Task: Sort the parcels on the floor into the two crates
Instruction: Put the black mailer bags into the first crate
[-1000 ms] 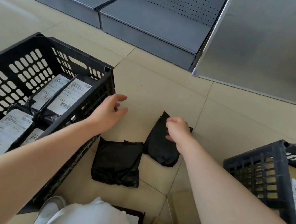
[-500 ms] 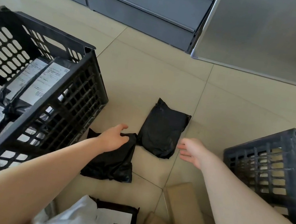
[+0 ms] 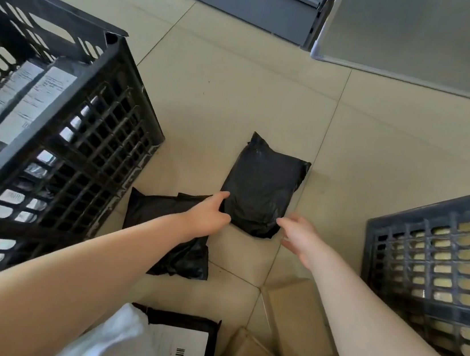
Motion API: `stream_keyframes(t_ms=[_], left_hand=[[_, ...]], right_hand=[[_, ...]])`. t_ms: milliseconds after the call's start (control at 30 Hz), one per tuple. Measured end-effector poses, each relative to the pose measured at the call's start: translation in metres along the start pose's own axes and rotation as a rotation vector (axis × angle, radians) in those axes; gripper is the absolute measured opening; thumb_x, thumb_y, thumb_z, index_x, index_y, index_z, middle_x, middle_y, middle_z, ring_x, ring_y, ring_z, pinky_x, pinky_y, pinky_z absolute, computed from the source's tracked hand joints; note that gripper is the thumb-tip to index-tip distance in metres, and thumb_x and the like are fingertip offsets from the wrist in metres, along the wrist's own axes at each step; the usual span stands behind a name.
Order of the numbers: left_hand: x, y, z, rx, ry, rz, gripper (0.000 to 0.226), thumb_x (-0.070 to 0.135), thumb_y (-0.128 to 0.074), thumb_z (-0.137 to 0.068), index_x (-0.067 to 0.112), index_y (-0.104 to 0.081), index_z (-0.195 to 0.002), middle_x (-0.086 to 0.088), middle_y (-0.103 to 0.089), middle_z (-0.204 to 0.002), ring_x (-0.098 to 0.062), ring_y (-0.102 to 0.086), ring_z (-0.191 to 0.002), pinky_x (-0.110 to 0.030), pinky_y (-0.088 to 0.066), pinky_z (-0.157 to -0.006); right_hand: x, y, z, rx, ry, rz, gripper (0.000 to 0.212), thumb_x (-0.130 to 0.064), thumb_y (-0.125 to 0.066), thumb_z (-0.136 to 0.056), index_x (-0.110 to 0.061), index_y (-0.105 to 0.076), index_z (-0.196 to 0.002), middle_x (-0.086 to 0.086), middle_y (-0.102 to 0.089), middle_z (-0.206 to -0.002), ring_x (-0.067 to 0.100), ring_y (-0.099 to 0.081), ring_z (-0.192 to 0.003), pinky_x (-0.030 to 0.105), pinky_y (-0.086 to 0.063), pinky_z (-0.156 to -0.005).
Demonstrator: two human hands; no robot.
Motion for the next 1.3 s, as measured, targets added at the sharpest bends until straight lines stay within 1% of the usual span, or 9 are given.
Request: stream_keyframes(t_ms=[67, 200, 300, 400, 533, 667, 833, 1067, 1300], left_hand=[[-0.002, 0.0, -0.003, 0.005, -0.007, -0.035, 0.069, -0.003, -0.038, -0.096, 0.017, -0.014, -0.158, -0.008, -0.026, -0.161, -0.018, -0.032, -0.143, -0.017, -0.029, -0.102], [-0.006, 0.002, -0.008, 0.01, -0.004, -0.109, 0.071, -0.004, -0.033, -0.096, 0.022, -0.013, -0.159, -0.008, -0.024, -0.162, -0.024, -0.029, -0.146, -0.025, -0.027, -0.113], [-0.009, -0.006, -0.009, -0.027, 0.005, -0.198, 0.072, -0.001, -0.033, -0.096, 0.027, -0.012, -0.158, -0.013, -0.031, -0.156, -0.03, -0.044, -0.134, -0.025, -0.038, -0.103], [-0.014, -0.016, -0.007, -0.052, -0.018, -0.292, 0.073, 0.002, -0.038, -0.094, 0.027, -0.013, -0.158, -0.015, -0.023, -0.16, -0.031, -0.033, -0.142, -0.032, -0.034, -0.114], [-0.014, -0.022, 0.0, -0.058, -0.115, -0.609, 0.079, -0.002, -0.042, -0.089, 0.024, -0.011, -0.158, -0.004, -0.02, -0.163, -0.028, -0.012, -0.15, -0.04, -0.024, -0.12], [-0.016, -0.026, 0.005, -0.039, -0.184, -0.838, 0.08, 0.001, -0.044, -0.09, 0.025, -0.01, -0.158, 0.0, -0.018, -0.163, -0.027, -0.011, -0.15, -0.043, -0.022, -0.119], [-0.011, -0.028, 0.013, 0.121, -0.252, -0.85, 0.075, 0.01, -0.051, -0.093, 0.019, -0.013, -0.157, -0.006, -0.019, -0.161, -0.027, -0.017, -0.148, -0.04, -0.021, -0.119], [0.012, -0.032, 0.021, 0.231, -0.452, -0.849, 0.111, 0.054, -0.067, -0.085, 0.022, 0.011, -0.157, -0.001, 0.008, -0.166, -0.021, 0.002, -0.152, -0.037, -0.009, -0.124], [0.025, -0.005, 0.021, 0.435, -0.588, -0.654, 0.078, 0.022, -0.068, -0.088, 0.023, -0.026, -0.155, 0.004, -0.028, -0.161, -0.015, -0.028, -0.147, -0.031, -0.024, -0.12]], right_hand=[[0.002, -0.007, -0.001, -0.054, 0.009, -0.057, 0.057, -0.019, -0.058, -0.099, -0.014, -0.036, -0.151, 0.007, -0.052, -0.137, 0.021, -0.052, -0.119, 0.041, -0.045, -0.108], [0.008, -0.015, -0.008, -0.098, 0.009, -0.121, 0.068, -0.022, -0.062, -0.098, -0.012, -0.027, -0.156, 0.01, -0.045, -0.151, 0.023, -0.051, -0.128, 0.041, -0.044, -0.109], [0.01, -0.02, -0.008, -0.109, -0.031, -0.177, 0.073, -0.027, -0.062, -0.098, -0.006, -0.023, -0.156, 0.013, -0.06, -0.129, 0.023, -0.06, -0.111, 0.037, -0.05, -0.098], [0.009, -0.023, -0.005, -0.135, -0.072, -0.158, 0.049, -0.036, -0.06, -0.099, -0.004, -0.052, -0.134, 0.012, -0.07, -0.105, 0.022, -0.066, -0.097, 0.034, -0.053, -0.09], [0.018, -0.026, -0.003, -0.165, -0.11, -0.093, 0.032, -0.038, -0.06, -0.099, -0.013, -0.057, -0.119, 0.013, -0.071, -0.101, 0.023, -0.067, -0.097, 0.034, -0.054, -0.09], [0.023, -0.024, -0.004, -0.106, -0.088, -0.104, 0.023, -0.022, -0.055, -0.1, -0.011, -0.059, -0.12, 0.01, -0.068, -0.102, 0.022, -0.064, -0.095, 0.031, -0.054, -0.079], [0.022, -0.012, -0.001, 0.006, -0.03, -0.242, 0.011, -0.021, -0.063, -0.09, -0.021, -0.065, -0.101, 0.004, -0.066, -0.117, 0.024, -0.061, -0.109, 0.044, -0.051, -0.102], [-0.005, -0.02, 0.026, -0.097, 0.077, -0.495, 0.017, -0.011, -0.055, -0.096, -0.012, -0.065, -0.109, 0.01, -0.073, -0.109, 0.029, -0.069, -0.104, 0.045, -0.055, -0.096], [-0.037, -0.032, 0.041, -0.239, 0.141, -0.554, 0.02, -0.01, -0.056, -0.097, -0.004, -0.064, -0.114, 0.014, -0.074, -0.105, 0.028, -0.074, -0.096, 0.037, -0.061, -0.08]])
Point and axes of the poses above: each hand's wrist, its own z-axis away from the middle knuckle, its own y-axis out of the back of the hand, x = y × z, the point moved 5 cm from there along -z, towards the middle knuckle
